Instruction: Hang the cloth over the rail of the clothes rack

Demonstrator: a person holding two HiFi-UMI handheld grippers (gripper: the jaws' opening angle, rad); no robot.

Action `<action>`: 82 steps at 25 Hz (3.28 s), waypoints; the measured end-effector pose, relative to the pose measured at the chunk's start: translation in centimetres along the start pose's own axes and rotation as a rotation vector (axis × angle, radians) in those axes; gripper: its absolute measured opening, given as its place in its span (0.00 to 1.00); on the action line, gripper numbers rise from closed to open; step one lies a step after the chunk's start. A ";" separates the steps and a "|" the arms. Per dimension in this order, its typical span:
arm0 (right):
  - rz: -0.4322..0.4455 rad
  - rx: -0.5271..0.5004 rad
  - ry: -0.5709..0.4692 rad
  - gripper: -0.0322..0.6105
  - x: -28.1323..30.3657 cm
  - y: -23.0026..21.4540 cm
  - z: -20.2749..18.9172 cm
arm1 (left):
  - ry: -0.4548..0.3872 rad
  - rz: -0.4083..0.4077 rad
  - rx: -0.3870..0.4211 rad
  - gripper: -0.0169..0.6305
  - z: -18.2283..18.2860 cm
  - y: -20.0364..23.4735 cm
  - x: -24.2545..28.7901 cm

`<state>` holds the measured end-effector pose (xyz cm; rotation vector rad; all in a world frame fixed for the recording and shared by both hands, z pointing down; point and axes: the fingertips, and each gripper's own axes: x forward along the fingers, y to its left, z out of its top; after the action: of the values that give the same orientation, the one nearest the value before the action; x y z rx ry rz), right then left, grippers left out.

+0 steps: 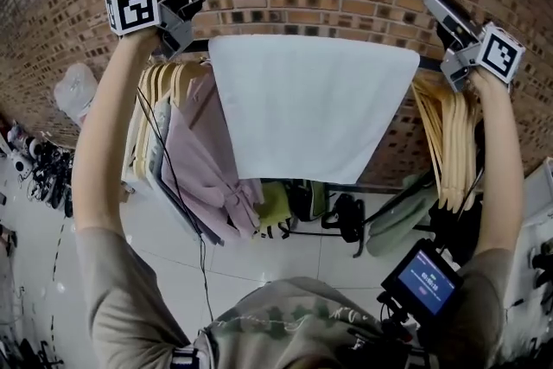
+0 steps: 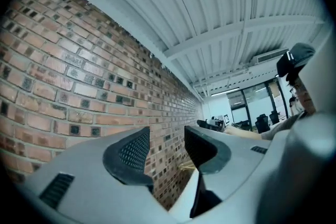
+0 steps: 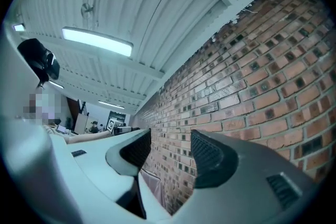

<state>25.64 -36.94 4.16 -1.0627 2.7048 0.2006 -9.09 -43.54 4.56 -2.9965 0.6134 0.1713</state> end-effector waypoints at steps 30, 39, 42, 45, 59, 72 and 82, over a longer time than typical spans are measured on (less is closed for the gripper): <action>0.018 -0.009 0.208 0.06 -8.5 8.9 -19.7 | 0.088 0.102 0.002 0.04 -20.0 -9.6 -9.4; -0.095 0.044 0.222 0.15 -8.6 5.5 -22.6 | 0.147 0.143 -0.070 0.27 -22.8 -5.8 -8.4; -0.133 0.038 0.249 0.17 -8.6 4.1 -23.5 | 0.170 0.167 -0.052 0.27 -23.5 -4.4 -8.3; -0.135 0.056 0.267 0.25 -8.2 3.0 -24.5 | 0.200 0.194 -0.051 0.27 -24.6 -2.9 -8.4; -0.128 0.119 0.234 0.25 -8.6 1.9 -24.9 | 0.231 0.206 -0.081 0.27 -26.1 -2.1 -7.9; -0.046 0.119 0.234 0.25 -7.8 3.4 -24.7 | 0.253 0.116 -0.066 0.27 -25.8 -4.0 -5.4; 0.010 0.101 0.226 0.09 -8.1 4.5 -24.7 | 0.214 0.118 -0.066 0.06 -25.0 -4.3 -5.6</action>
<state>24.37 -33.50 30.28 -1.1028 2.8837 -0.0580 -10.18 -39.91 30.21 -3.0671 0.8214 -0.1267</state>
